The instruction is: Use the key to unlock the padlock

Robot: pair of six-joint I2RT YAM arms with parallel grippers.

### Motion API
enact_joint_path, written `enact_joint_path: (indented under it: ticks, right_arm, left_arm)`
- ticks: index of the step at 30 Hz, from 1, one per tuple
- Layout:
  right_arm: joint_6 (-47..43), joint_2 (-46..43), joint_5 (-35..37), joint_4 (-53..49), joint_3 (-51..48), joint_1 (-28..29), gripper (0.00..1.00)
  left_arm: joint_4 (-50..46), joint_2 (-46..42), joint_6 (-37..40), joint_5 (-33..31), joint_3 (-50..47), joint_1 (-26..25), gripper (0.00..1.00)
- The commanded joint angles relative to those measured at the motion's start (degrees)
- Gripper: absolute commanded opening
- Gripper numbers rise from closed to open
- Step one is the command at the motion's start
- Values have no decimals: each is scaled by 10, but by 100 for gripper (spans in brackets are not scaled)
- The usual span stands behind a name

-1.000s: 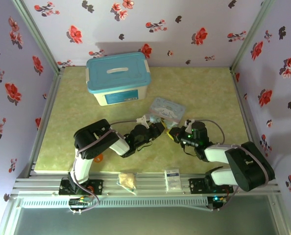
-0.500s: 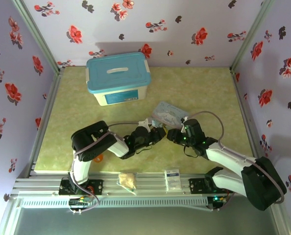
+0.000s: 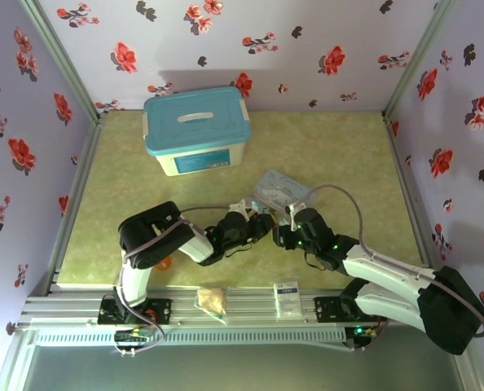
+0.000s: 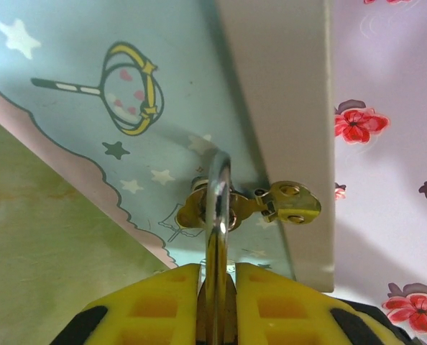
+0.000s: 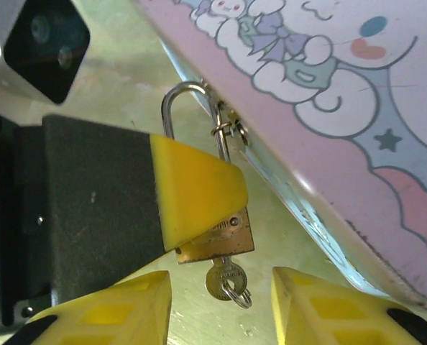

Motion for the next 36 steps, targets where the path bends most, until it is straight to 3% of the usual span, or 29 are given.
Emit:
enact_joint_path:
  ticks: [1,11,18,24,26,33,36]
  right_arm:
    - [-41,26,65,7,5,32,42]
    - [-72,86,217,36,29,97,39]
    - [-123,161,306,47,66,138,25]
    - [-122,186,311,99,62,144,12]
    - [-121,186,284,119,58,138,8]
    - [-36,157,-1,251,-10,16,3]
    - [-22,147,-51,262,-22,0,2]
  left_arm:
    - [48,-1,-9,23,-2,-2,0]
    - [50,-7,-15,26,-9,-2,0]
    - [63,-4,-31,36,-8,-1,0]
    - [66,-6,-38,41,-8,-2,0]
    - [67,-4,-39,41,-10,-2,0]
    - [71,-2,-36,45,-21,2,0]
    - [70,-5,-31,45,-25,5,0]
